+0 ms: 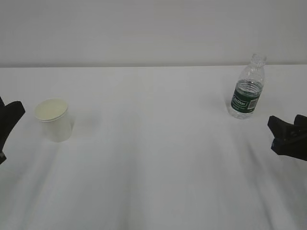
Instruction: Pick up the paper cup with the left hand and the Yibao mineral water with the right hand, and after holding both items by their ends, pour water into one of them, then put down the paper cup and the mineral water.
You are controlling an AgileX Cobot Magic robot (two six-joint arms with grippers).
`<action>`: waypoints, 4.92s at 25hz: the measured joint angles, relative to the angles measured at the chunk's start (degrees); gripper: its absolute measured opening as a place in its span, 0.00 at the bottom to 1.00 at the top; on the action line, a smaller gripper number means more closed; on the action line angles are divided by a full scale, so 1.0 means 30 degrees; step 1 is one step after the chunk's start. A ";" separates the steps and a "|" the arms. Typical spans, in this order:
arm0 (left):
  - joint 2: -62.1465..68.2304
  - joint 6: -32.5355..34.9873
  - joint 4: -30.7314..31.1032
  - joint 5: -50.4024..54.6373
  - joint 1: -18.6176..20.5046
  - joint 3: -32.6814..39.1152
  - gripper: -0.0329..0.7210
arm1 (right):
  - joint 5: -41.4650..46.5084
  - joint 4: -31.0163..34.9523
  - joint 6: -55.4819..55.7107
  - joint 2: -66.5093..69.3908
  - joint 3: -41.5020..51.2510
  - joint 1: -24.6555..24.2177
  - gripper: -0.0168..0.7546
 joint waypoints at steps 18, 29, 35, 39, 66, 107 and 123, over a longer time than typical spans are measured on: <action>0.0000 0.0000 0.0028 -0.0042 0.0000 0.0000 0.50 | -0.0046 -0.0037 0.0035 0.4459 -0.3830 0.0000 0.64; 0.0000 0.0000 0.0028 -0.0042 0.0000 0.0000 0.50 | -0.0097 0.0723 0.0181 0.5451 -0.5345 0.0000 0.64; 0.0000 0.0000 0.0028 -0.0042 0.0000 0.0000 0.50 | -0.0097 0.1231 0.0295 0.5451 -0.5345 0.0000 0.64; 0.0000 0.0000 0.0028 -0.0042 0.0000 0.0000 0.50 | -0.0097 0.0585 0.0412 0.5451 -0.5345 0.0000 0.65; 0.0000 0.0000 0.0028 -0.0050 0.0000 0.0000 0.50 | -0.0097 -0.0546 0.0902 0.7352 -0.6960 0.0000 0.90; 0.0776 0.0189 0.0028 -0.0050 0.0000 0.0000 0.66 | -0.0107 -0.0270 0.0934 1.0304 -1.0914 0.0000 0.90; 0.0776 0.0226 0.0028 -0.0050 0.0000 0.0000 0.66 | -0.0107 -0.0116 0.0934 1.0994 -1.2568 0.0000 0.90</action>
